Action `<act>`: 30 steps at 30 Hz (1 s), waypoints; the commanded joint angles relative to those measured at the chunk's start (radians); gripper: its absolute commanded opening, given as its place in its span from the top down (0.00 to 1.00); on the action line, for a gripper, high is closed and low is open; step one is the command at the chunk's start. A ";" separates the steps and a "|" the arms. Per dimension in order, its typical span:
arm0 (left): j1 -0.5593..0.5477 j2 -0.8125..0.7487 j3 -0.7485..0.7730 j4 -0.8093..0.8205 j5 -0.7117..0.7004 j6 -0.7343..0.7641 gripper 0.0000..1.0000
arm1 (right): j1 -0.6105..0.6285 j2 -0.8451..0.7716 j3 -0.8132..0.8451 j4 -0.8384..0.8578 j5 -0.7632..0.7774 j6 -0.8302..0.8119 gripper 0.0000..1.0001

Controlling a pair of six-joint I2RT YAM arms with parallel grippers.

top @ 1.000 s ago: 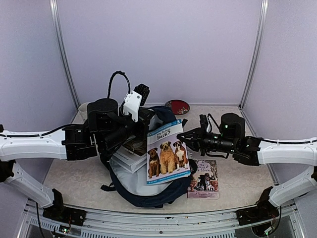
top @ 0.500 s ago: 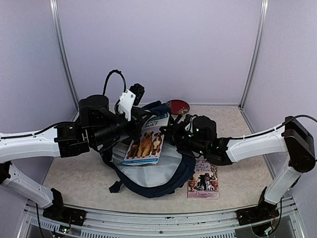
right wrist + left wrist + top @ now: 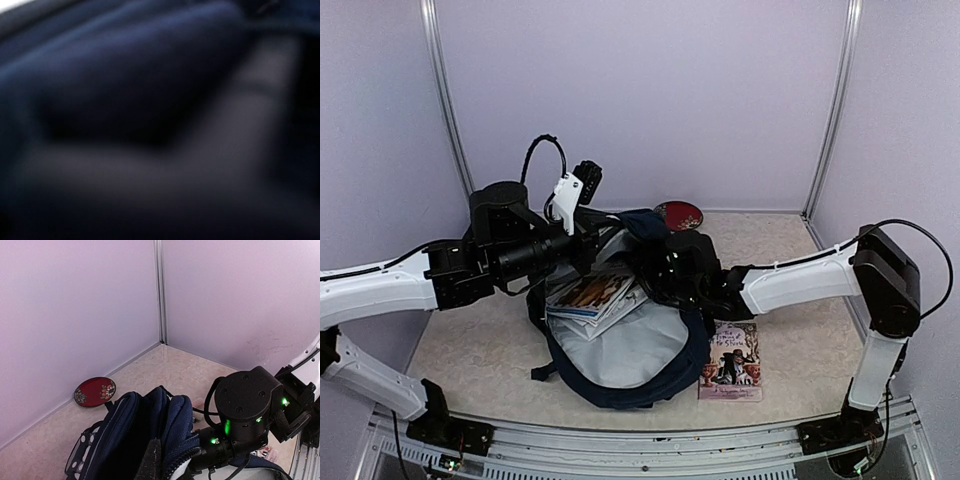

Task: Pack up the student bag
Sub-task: Place the book in the largest pocket of the bag.

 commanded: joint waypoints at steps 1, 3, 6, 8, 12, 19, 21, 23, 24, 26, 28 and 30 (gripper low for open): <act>0.041 -0.071 0.005 0.137 -0.004 -0.022 1.00 | 0.024 -0.031 0.087 -0.189 -0.018 -0.260 0.48; 0.055 -0.078 0.003 0.131 -0.041 -0.023 1.00 | 0.030 -0.065 0.086 -0.272 -0.058 -0.325 0.45; 0.068 -0.080 -0.004 0.128 -0.089 -0.021 1.00 | 0.034 -0.140 0.070 -0.348 -0.157 -0.432 0.31; 0.074 -0.075 -0.014 0.128 -0.106 -0.019 1.00 | 0.043 -0.190 0.093 -0.434 -0.201 -0.531 0.03; 0.077 -0.072 -0.039 0.129 -0.124 -0.021 1.00 | 0.063 -0.325 0.142 -0.625 -0.200 -0.709 0.00; 0.072 -0.141 -0.121 0.115 -0.103 -0.045 1.00 | -0.016 -0.607 0.091 -1.047 -0.152 -0.740 0.00; 0.066 -0.175 -0.162 0.120 -0.087 -0.053 1.00 | -0.115 -0.679 0.002 -1.160 -0.167 -0.713 0.00; 0.054 -0.205 -0.198 0.117 -0.054 -0.049 1.00 | -0.219 -0.735 -0.123 -1.198 -0.222 -0.723 0.00; 0.043 -0.214 -0.211 0.106 -0.033 -0.043 1.00 | -0.269 -0.753 -0.192 -1.188 -0.266 -0.741 0.00; 0.016 -0.222 -0.222 0.069 -0.034 -0.042 1.00 | -0.350 -0.761 -0.325 -1.136 -0.363 -0.773 0.00; -0.011 -0.220 -0.226 0.028 -0.049 -0.045 1.00 | -0.396 -0.747 -0.406 -1.087 -0.412 -0.785 0.00; -0.035 -0.218 -0.237 0.006 -0.048 -0.057 1.00 | -0.421 -0.736 -0.445 -1.075 -0.383 -0.793 0.00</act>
